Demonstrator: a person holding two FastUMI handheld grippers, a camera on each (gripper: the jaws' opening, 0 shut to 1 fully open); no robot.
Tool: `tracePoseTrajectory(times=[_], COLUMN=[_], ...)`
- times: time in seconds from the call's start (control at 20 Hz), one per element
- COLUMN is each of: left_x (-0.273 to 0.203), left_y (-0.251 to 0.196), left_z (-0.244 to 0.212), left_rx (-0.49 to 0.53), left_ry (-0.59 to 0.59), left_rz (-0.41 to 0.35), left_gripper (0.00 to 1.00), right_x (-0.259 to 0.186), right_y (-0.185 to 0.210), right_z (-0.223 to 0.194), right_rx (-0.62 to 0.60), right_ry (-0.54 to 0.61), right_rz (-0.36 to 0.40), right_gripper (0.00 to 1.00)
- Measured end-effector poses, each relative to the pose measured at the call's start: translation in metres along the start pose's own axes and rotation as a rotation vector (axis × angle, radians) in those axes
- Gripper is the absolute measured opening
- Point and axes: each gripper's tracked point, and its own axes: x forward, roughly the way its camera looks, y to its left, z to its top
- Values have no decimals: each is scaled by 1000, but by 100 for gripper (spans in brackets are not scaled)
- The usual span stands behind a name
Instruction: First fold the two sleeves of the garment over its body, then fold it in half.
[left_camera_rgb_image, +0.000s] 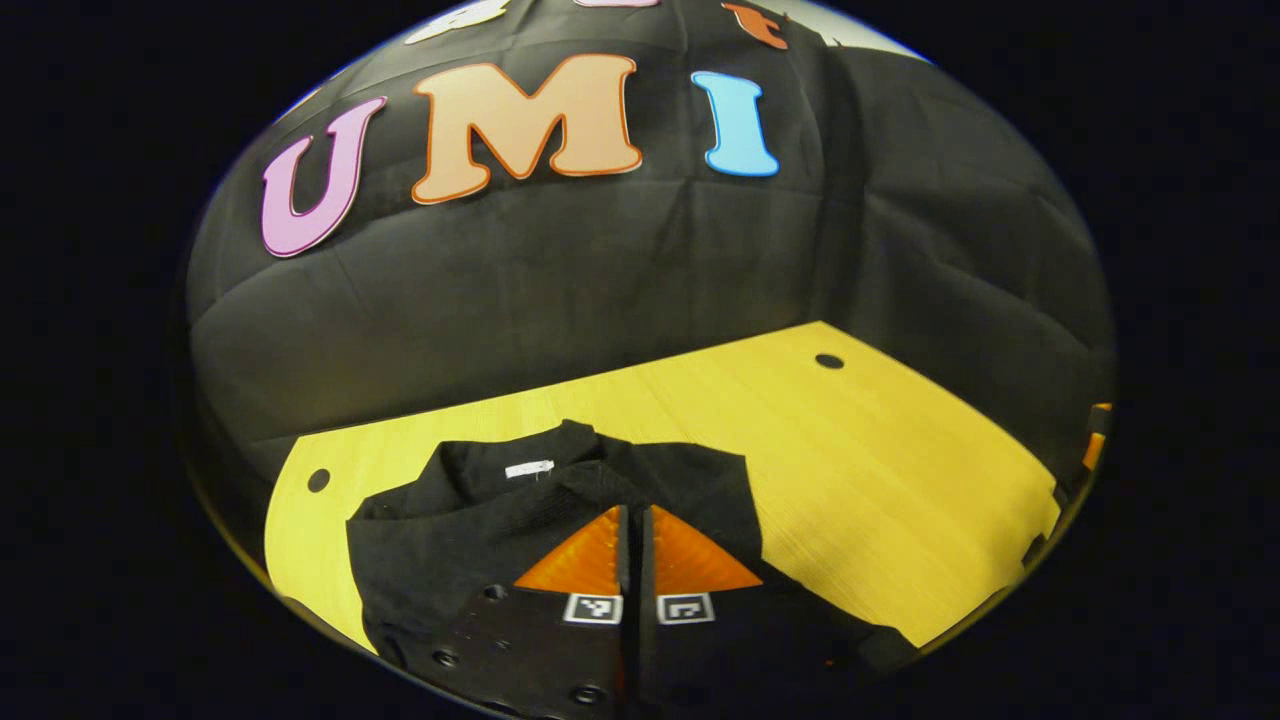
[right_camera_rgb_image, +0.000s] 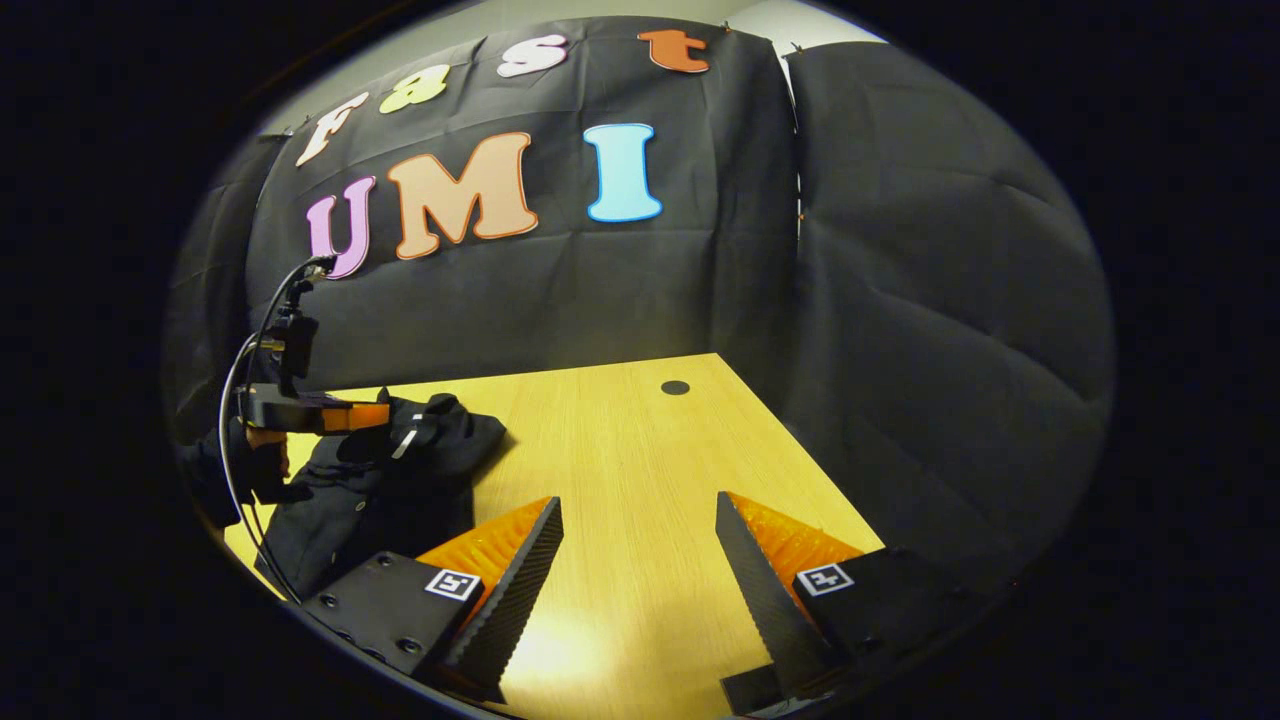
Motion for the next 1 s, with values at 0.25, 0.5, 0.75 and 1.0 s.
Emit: tracePoseTrajectory(times=[0.25, 0.5, 0.75, 1.0], left_x=[-25, -70, -131, -209], left_y=[-27, 2, 62, 116], left_z=[71, 73, 42, -9], left_rx=[18, 5, -63, -86], left_ry=[-250, -294, -289, -281], left_rz=[-60, 24, 166, 264], left_gripper=[92, 93, 93, 93], right_x=[4, 14, 8, -13], right_y=[4, 32, 67, 113], right_z=[-1, 8, 9, -4], right_rx=[-9, -54, -79, -95], right_ry=[8, 1, -18, -28], right_rz=[21, 113, 196, 240], right_gripper=[99, 98, 98, 97])
